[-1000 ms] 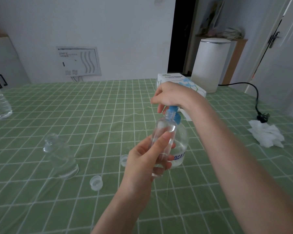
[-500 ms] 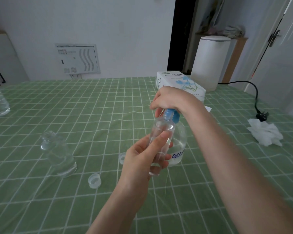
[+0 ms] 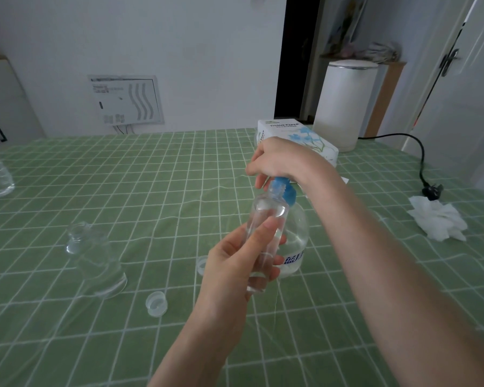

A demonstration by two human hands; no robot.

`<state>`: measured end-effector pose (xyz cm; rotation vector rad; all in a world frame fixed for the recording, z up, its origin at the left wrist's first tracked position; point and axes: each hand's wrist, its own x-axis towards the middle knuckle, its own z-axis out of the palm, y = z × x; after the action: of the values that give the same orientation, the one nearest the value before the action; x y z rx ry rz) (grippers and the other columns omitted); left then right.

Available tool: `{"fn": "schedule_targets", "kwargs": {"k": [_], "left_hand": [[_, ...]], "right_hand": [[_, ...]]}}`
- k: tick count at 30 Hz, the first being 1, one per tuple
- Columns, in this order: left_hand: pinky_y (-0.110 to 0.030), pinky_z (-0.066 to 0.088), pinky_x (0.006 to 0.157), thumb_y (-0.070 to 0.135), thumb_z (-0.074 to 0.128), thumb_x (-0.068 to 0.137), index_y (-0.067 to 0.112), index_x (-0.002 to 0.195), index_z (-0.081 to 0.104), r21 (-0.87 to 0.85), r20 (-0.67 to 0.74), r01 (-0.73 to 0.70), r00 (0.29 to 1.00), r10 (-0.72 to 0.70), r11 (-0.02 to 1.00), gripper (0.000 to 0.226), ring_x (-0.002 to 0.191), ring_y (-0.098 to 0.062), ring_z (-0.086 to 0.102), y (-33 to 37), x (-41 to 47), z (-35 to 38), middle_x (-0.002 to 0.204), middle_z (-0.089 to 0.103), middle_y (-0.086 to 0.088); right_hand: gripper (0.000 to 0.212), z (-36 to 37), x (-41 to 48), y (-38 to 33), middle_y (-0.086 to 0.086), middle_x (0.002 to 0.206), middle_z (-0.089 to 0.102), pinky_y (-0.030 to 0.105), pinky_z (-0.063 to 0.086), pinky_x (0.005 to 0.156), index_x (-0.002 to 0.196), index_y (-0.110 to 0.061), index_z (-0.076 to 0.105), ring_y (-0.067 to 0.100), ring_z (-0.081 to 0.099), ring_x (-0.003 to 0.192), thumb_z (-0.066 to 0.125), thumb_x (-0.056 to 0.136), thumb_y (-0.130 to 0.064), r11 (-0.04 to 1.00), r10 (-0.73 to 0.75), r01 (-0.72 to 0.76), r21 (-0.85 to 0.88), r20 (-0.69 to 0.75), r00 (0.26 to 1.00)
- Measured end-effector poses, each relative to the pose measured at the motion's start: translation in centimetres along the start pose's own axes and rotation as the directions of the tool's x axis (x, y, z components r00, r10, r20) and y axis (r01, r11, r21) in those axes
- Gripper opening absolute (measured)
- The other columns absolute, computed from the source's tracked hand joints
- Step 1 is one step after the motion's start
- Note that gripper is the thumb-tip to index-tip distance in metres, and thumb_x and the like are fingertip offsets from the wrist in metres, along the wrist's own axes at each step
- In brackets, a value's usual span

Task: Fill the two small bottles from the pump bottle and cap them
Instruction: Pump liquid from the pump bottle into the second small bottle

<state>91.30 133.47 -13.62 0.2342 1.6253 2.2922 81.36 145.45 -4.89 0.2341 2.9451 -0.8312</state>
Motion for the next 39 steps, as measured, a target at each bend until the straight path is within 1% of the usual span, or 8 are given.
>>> {"fn": "schedule_targets", "kwargs": {"k": [9,15,20,25,29,33,35,39], "left_hand": [[-0.029,0.039,0.062,0.053,0.077,0.055,0.025,0.081,0.077,0.012,-0.009,0.009,1.000,-0.009,1.000,0.039,0.054,-0.007,0.058,-0.2,0.0,0.0,0.071,0.070,0.000],[-0.028,0.037,0.061,0.055,0.072,0.056,0.025,0.080,0.077,-0.015,0.010,-0.023,1.000,0.023,1.000,0.039,0.054,-0.006,0.057,-0.1,0.0,0.0,0.071,0.070,0.002],[-0.028,0.038,0.060,0.055,0.073,0.056,0.025,0.080,0.077,-0.019,0.015,-0.027,1.000,0.027,0.999,0.039,0.054,-0.006,0.058,-0.1,0.0,0.0,0.073,0.071,0.002],[-0.028,0.038,0.061,0.054,0.077,0.055,0.024,0.081,0.077,-0.020,0.013,-0.011,1.000,0.011,1.000,0.040,0.054,-0.007,0.058,-0.2,0.1,-0.1,0.070,0.070,0.001],[-0.027,0.038,0.060,0.053,0.076,0.054,0.024,0.082,0.077,-0.017,-0.003,0.001,1.000,-0.001,1.000,0.040,0.053,-0.006,0.057,-0.2,0.0,0.0,0.073,0.072,0.001],[-0.028,0.039,0.061,0.050,0.074,0.061,0.024,0.082,0.077,-0.013,-0.014,0.011,1.000,-0.011,1.000,0.033,0.053,-0.007,0.058,-0.2,0.1,0.0,0.072,0.071,0.000],[-0.027,0.039,0.061,0.051,0.075,0.059,0.024,0.081,0.077,-0.012,-0.007,0.001,1.000,-0.001,1.000,0.034,0.054,-0.006,0.058,-0.1,0.0,0.0,0.072,0.071,0.001],[-0.027,0.039,0.061,0.054,0.077,0.055,0.025,0.080,0.077,-0.014,-0.004,-0.014,1.000,0.014,1.000,0.038,0.054,-0.005,0.058,0.0,0.0,0.0,0.071,0.070,0.001]], "right_hand": [[0.031,0.5,0.1,0.4,0.012,0.114,0.069,0.038,0.051,0.091,0.121,-0.007,0.057,0.026,0.066,0.104,0.056,0.093,-0.021,1.000,0.003,-0.003,0.015,0.013,1.000],[0.030,-0.6,0.0,-0.1,0.010,0.097,0.076,0.039,0.053,0.092,0.116,-0.004,0.060,0.023,0.068,0.089,0.054,0.093,-0.021,0.999,-0.013,0.015,0.042,-0.048,0.999],[0.027,-0.3,0.0,-0.2,0.011,0.101,0.074,0.040,0.053,0.093,0.116,-0.006,0.058,0.027,0.070,0.101,0.056,0.093,-0.020,0.999,-0.002,0.003,0.054,-0.017,1.000],[0.031,0.0,0.2,0.1,0.010,0.110,0.072,0.032,0.049,0.082,0.120,-0.008,0.057,0.023,0.066,0.093,0.057,0.092,-0.020,1.000,0.013,-0.013,0.002,0.007,1.000],[0.035,0.5,0.2,0.4,0.010,0.114,0.068,0.036,0.050,0.088,0.123,-0.008,0.056,0.029,0.065,0.105,0.058,0.092,-0.022,0.999,0.032,-0.031,-0.007,0.031,0.999],[0.032,0.4,0.3,0.4,0.010,0.112,0.069,0.033,0.049,0.082,0.121,-0.008,0.056,0.026,0.066,0.102,0.057,0.092,-0.021,1.000,0.020,-0.020,-0.014,0.013,1.000],[0.029,0.2,0.3,0.2,0.010,0.110,0.070,0.031,0.046,0.076,0.118,-0.008,0.058,0.024,0.065,0.093,0.057,0.092,-0.021,0.999,0.014,-0.014,-0.037,-0.012,1.000],[0.027,-0.6,0.4,-0.1,0.008,0.102,0.074,0.030,0.046,0.075,0.115,-0.008,0.060,0.022,0.065,0.090,0.055,0.091,-0.018,0.998,0.003,-0.007,-0.063,-0.069,0.998]]}}
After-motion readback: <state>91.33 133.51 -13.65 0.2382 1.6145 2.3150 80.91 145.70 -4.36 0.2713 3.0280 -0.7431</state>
